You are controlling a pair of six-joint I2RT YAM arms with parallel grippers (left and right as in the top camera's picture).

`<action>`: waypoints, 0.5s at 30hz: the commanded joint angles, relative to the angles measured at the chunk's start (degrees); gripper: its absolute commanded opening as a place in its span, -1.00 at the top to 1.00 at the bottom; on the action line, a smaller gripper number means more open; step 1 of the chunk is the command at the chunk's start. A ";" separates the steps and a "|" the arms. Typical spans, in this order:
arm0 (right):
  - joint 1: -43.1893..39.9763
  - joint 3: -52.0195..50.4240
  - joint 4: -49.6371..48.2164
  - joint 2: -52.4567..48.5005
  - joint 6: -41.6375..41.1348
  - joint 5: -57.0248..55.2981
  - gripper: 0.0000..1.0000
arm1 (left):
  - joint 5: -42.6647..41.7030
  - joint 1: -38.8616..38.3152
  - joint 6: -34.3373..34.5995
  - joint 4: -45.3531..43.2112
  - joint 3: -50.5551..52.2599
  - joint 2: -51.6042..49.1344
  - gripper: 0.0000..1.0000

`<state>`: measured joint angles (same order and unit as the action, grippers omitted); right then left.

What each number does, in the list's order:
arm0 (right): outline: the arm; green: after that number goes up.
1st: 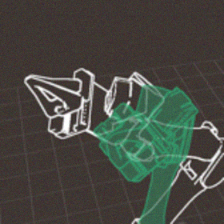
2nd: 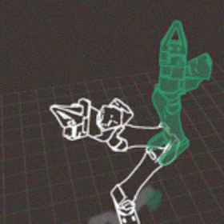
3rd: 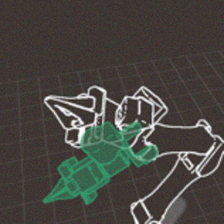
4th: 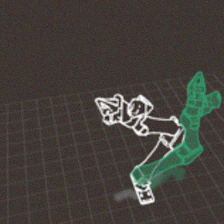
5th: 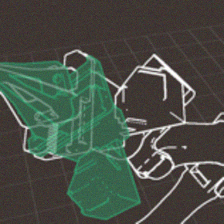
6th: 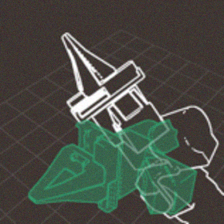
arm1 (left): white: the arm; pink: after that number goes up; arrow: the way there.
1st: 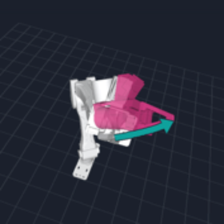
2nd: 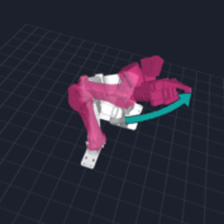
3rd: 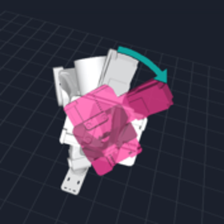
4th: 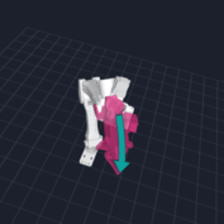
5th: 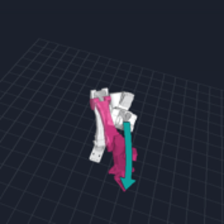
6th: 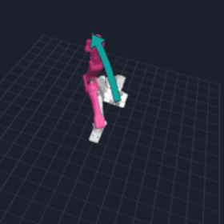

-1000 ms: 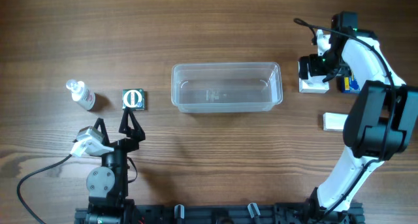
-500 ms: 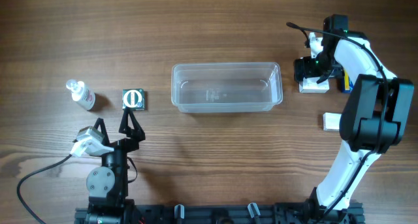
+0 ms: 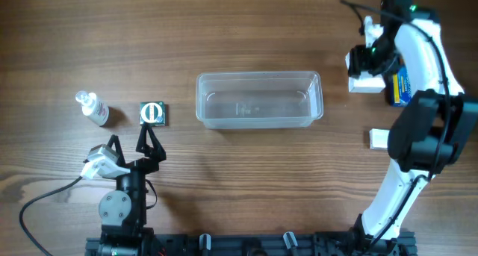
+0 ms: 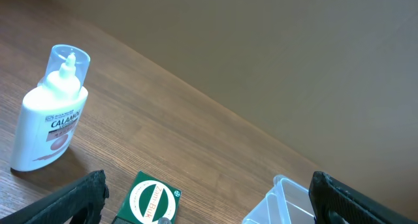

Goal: Pack container
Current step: 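Carry the Hansaplast box left and lower it into the container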

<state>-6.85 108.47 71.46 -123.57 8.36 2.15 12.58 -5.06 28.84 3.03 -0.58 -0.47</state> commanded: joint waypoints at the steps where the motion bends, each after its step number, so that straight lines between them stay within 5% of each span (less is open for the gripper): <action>1: 2.58 10.43 7.72 1.05 -6.19 6.34 -0.31 | 0.37 0.46 -0.26 0.00 0.26 0.31 -1.00; 5: 10.45 14.34 15.61 5.27 -11.52 7.52 -0.29 | 0.35 0.46 -0.26 0.00 0.26 0.31 -0.99; 15: 29.40 12.98 17.88 5.81 -29.99 -3.93 -0.34 | 0.35 0.46 -0.26 0.00 0.26 0.31 -0.99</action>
<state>20.97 121.40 89.93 -118.85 -16.60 2.52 12.60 -5.06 28.84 3.03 -0.58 -0.47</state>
